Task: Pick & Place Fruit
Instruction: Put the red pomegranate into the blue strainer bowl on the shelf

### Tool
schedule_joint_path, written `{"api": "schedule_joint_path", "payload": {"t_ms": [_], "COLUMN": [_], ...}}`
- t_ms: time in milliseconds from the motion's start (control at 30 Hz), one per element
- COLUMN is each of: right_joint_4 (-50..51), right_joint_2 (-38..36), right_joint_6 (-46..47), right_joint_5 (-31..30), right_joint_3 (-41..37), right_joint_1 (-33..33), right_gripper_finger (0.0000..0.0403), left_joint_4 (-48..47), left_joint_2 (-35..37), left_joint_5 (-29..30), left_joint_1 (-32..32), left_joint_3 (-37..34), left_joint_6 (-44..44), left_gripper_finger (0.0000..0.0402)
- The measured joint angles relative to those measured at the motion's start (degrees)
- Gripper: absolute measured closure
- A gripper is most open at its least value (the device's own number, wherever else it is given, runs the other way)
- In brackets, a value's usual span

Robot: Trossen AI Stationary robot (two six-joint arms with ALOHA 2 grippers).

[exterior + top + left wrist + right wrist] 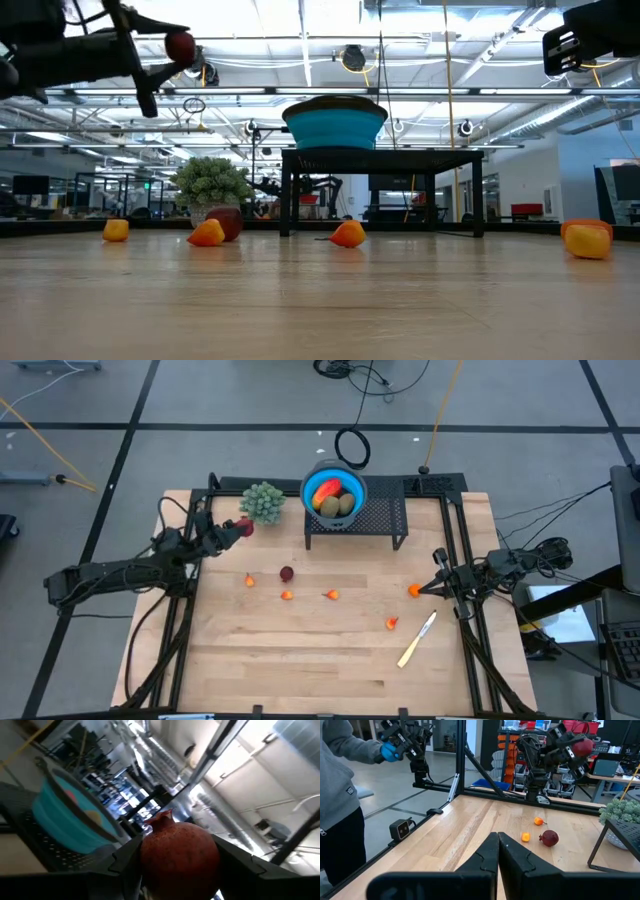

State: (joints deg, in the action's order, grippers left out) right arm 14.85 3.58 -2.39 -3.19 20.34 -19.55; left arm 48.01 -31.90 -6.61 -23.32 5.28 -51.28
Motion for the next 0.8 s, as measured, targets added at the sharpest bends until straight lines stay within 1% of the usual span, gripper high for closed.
{"api": "schedule_joint_path", "payload": {"t_ms": [100, 200, 333, 400, 600, 800], "right_joint_4": [0.0, 0.01, 0.02, 0.02, 0.02, 0.02], "right_joint_2": [0.01, 0.01, 0.01, -0.01, 0.0, 0.0], "right_joint_6": [0.0, 0.0, 0.0, 0.0, 0.1, 0.15], "right_joint_5": [0.01, -0.01, -0.01, 0.01, -0.01, 0.01], "right_joint_3": [0.0, 0.0, 0.0, 0.0, 0.0, 0.0], "right_joint_1": [0.0, 0.0, 0.02, 0.0, 0.02, 0.0], "right_gripper_finger": [0.0403, 0.0403, 0.0403, 0.0403, 0.0403, 0.0403], "left_joint_4": [-6.69, -16.94, -30.93, -34.98, -39.68, -41.07], "left_joint_2": [-0.73, -2.13, -6.3, -9.04, -18.66, -27.85], "left_joint_5": [0.06, 0.52, 2.14, 2.17, 2.1, 1.48], "left_joint_1": [-1.26, -2.19, -3.25, -3.83, -4.93, -4.95], "left_joint_3": [3.31, 8.81, 17.38, 21.36, 31.51, 39.83], "left_joint_6": [2.28, 6.82, 13.19, 15.91, 22.16, 27.57], "left_gripper_finger": [0.0202, 0.0202, 0.0202, 0.0202, 0.0202, 0.0202]}}
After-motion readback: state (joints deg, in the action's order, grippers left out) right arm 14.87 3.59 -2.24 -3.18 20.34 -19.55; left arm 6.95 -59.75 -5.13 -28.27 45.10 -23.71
